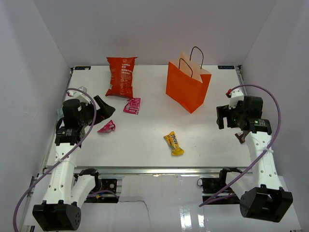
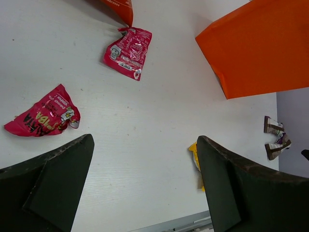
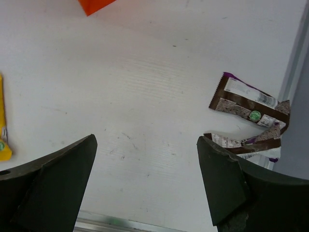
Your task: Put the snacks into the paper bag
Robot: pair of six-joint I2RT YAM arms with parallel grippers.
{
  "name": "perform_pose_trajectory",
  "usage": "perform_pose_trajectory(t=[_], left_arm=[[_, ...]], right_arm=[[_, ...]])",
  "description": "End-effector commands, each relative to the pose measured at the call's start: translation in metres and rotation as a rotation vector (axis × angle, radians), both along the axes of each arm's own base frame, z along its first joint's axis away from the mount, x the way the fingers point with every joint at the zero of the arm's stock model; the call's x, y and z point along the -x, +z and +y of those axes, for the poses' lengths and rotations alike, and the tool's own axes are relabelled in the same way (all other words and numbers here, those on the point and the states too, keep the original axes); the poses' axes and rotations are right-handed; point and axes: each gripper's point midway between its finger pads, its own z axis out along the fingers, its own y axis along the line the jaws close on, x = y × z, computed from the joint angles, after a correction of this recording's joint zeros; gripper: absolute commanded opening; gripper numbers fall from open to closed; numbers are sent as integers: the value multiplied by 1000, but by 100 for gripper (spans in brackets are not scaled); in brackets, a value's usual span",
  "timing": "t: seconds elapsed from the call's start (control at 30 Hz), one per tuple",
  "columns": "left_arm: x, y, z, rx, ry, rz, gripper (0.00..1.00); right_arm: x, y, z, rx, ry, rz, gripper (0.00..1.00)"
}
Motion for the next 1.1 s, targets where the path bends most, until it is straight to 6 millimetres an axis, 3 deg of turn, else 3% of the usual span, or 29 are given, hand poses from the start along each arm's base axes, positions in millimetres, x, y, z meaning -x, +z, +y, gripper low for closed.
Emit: perform_pose_trajectory(t=[0.0,0.13,0.4,0.5,0.63,0.73,0.77,0.83,0.9,1.07], left_arm=[[1,-1,-7,44,-23,3,98],[4,-7,-8,46,-24,14,98],[8,-4,-10,52,-38,2,98],[11,-8,-11,55,-44,6,98],[13,-10,-13,65,-50,13,98],[14,-11,-15,75,-57,18,98],[14,-11,-15,78,-59,20,98],[14,-13,-15,81,-58,23,98],[15,-18,-17,95,-57,35,98],[16,-23,-22,128,-67,46,98]], right_arm=[[18,-3,23,20,267,82,90],[28,-25,26,-3,301,178,90],[8,-45,1,-260,-62,263,90],[0,-54,-24,-311,-234,256,90],[-8,-57,-54,-325,-383,180,100],[-9,-66,-83,-244,-535,143,89],[-1,-71,-104,-163,-645,153,88],[7,-78,-121,-110,-759,163,87],[10,-87,-128,-88,-796,150,86],[5,-86,-139,-84,-868,94,82]])
